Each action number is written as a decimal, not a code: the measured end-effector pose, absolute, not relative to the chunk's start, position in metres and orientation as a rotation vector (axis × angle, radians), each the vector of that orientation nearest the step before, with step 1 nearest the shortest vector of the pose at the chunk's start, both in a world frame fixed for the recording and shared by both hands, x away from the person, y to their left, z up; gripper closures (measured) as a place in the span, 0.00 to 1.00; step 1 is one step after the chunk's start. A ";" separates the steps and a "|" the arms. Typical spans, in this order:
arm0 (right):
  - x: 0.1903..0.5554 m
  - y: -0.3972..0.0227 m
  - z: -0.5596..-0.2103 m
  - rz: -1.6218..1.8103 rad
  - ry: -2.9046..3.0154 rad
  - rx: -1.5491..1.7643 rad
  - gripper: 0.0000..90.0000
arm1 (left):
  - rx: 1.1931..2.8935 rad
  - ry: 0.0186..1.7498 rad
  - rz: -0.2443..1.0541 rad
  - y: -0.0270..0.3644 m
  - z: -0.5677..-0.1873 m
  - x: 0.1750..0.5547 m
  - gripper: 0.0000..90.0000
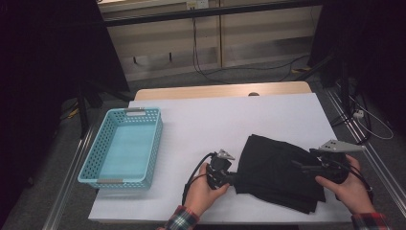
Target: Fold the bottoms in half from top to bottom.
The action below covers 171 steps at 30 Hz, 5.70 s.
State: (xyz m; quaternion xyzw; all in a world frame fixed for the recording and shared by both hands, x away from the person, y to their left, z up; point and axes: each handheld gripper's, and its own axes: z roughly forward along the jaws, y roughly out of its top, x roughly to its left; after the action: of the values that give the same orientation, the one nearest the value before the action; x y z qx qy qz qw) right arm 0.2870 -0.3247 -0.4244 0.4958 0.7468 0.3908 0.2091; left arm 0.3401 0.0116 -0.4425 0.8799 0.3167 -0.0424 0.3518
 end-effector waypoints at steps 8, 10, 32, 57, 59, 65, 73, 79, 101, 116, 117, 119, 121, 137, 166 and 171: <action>0.284 -0.329 -0.423 1.093 2.057 1.373 0.18 | 2.243 0.869 -0.149 0.022 -0.436 0.357 0.92; 0.283 -0.330 -0.423 1.096 2.050 1.375 0.18 | 2.239 0.872 -0.149 0.027 -0.434 0.363 0.92; 0.277 -0.333 -0.424 1.095 2.040 1.383 0.18 | 2.152 1.023 -0.090 0.092 -0.421 0.410 0.92; 0.289 -0.315 -0.424 1.106 2.075 1.332 0.18 | 2.204 1.100 -0.060 0.095 -0.439 0.375 0.67; 0.291 -0.313 -0.425 1.100 2.081 1.329 0.18 | 2.198 1.111 -0.060 0.094 -0.439 0.373 0.73; 0.292 -0.309 -0.425 1.102 2.090 1.319 0.18 | 2.205 1.118 -0.125 0.095 -0.440 0.374 0.91; 0.288 -0.313 -0.427 1.100 2.084 1.321 0.18 | 2.181 1.158 -0.114 0.113 -0.426 0.397 0.94; 0.287 -0.311 -0.430 1.094 2.081 1.328 0.17 | 2.160 1.215 -0.057 0.118 -0.423 0.425 0.94; 0.290 -0.288 -0.435 1.125 2.121 1.274 0.16 | 2.064 1.378 0.079 0.109 -0.424 0.467 0.53; 0.289 -0.266 -0.436 1.142 2.136 1.269 0.16 | 2.084 1.259 0.160 0.099 -0.434 0.435 0.21; 0.289 -0.264 -0.436 1.147 2.133 1.276 0.15 | 2.092 1.252 0.173 0.099 -0.433 0.434 0.21; 0.290 -0.259 -0.437 1.160 2.129 1.280 0.15 | 2.098 1.243 0.191 0.101 -0.431 0.433 0.20; 0.291 -0.252 -0.438 1.168 2.125 1.290 0.15 | 2.088 1.248 0.186 0.103 -0.430 0.432 0.19; 0.302 -0.206 -0.447 1.093 2.200 1.263 0.20 | 2.122 1.209 0.201 0.099 -0.433 0.428 0.18; 0.284 -0.209 -0.458 1.060 2.191 1.418 0.44 | 2.114 1.197 0.221 0.102 -0.427 0.428 0.18; 0.280 -0.204 -0.457 1.096 2.205 1.436 0.68 | 2.115 1.202 0.212 0.101 -0.428 0.429 0.18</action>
State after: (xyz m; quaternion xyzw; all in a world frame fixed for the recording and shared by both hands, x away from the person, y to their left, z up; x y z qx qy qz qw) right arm 0.2801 -0.2045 -0.4570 0.4984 0.7654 0.3805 0.1449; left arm 0.4285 0.1012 -0.4284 0.8137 0.4625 0.0816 0.3426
